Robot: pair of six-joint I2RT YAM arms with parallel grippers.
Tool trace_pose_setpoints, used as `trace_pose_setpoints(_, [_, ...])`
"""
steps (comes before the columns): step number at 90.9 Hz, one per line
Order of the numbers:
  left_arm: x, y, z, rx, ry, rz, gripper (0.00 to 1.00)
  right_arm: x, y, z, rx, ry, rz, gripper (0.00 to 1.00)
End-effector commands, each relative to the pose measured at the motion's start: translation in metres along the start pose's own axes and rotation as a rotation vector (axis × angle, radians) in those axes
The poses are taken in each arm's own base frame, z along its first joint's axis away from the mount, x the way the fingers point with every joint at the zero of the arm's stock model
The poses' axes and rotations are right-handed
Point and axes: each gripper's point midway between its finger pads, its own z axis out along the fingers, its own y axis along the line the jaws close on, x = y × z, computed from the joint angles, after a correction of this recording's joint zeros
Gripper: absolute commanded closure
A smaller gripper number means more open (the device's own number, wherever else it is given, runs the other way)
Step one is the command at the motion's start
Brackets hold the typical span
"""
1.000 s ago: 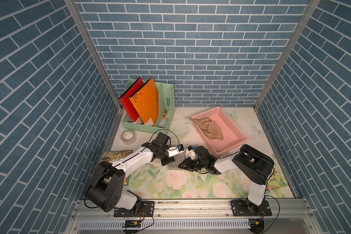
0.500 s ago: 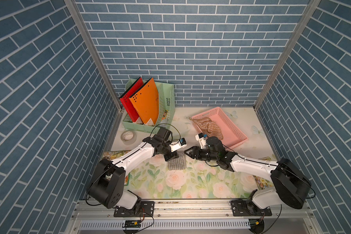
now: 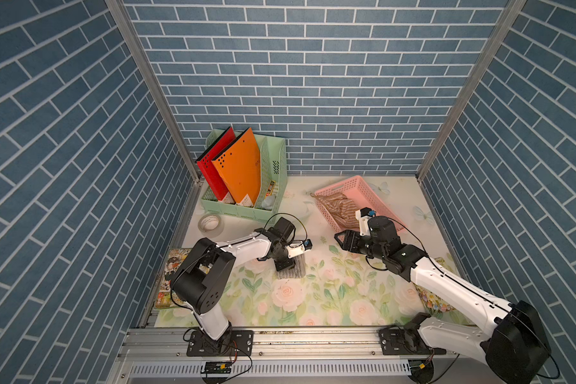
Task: Fold the square dishcloth
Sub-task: Move the cleaning item to the center of the board.
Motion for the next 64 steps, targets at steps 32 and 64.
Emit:
trace_pose_setpoints(32, [0.133, 0.090, -0.024, -0.245, 0.301, -0.129, 0.58, -0.059, -0.046, -0.025, 0.270, -0.084, -0.098, 0.29])
trace_pose_setpoints(64, [0.120, 0.121, -0.080, -0.276, 0.136, -0.255, 0.55, -0.084, -0.114, 0.011, 0.471, -0.042, -0.069, 0.29])
